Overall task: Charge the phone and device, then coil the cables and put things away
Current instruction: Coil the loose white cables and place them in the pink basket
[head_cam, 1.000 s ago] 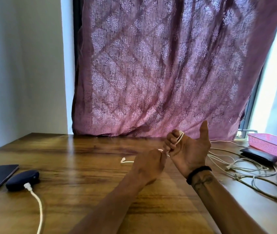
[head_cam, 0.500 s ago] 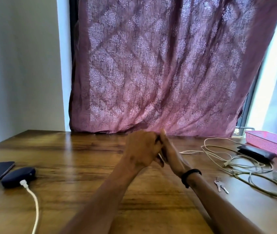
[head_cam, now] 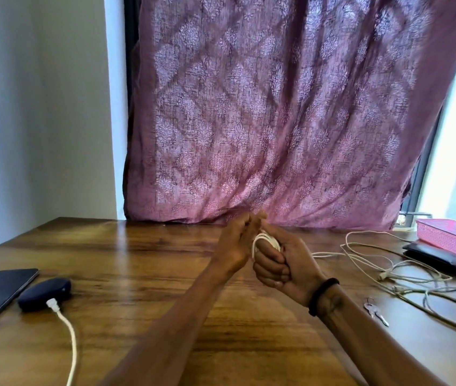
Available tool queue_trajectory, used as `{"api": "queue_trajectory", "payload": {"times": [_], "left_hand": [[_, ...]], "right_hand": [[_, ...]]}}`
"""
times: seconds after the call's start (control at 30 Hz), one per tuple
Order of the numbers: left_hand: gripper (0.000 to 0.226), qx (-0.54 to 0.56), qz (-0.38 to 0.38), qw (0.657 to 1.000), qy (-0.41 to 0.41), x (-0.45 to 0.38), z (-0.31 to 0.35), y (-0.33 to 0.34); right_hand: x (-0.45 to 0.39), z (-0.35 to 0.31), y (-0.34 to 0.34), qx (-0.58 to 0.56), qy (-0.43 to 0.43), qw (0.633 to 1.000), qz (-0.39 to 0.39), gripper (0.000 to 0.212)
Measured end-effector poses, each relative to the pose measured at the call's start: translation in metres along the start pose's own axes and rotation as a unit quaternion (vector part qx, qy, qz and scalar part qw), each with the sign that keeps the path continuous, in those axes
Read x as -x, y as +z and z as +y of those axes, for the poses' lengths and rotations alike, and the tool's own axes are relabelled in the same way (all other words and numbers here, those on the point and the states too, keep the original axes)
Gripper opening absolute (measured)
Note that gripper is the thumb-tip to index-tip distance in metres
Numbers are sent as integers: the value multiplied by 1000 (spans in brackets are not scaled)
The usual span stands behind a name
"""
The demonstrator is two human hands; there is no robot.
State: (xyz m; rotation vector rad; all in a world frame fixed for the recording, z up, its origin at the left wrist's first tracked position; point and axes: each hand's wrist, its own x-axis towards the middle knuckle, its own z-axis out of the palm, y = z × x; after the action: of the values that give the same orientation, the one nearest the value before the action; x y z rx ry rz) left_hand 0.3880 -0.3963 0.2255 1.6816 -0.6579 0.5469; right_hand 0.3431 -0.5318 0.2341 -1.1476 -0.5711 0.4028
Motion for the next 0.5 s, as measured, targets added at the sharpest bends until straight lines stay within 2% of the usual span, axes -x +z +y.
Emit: {"api": "queue_trajectory", "payload": {"times": [0.07,0.17,0.3,0.4,0.5], "left_hand": [[27,11,3,1000,7,-2,-5,4],[34,-32,12,998,47,-4,-6,9],[35,-103,-16,992,67,-1,-8,11],[25,21,-86,996,-32,1,10,12],[31,92,-128,979,-126,3,29,11]], "right_hand": [[0,-5,-6,-52,-25,998,-5,67],[2,-15,-14,-123,-54,990,-33,67],[4,-23,-22,-155,-77,984,-30,68],[7,-26,-28,-162,-79,983,-24,66],[8,-28,-35,-163,-76,983,-35,66]]}}
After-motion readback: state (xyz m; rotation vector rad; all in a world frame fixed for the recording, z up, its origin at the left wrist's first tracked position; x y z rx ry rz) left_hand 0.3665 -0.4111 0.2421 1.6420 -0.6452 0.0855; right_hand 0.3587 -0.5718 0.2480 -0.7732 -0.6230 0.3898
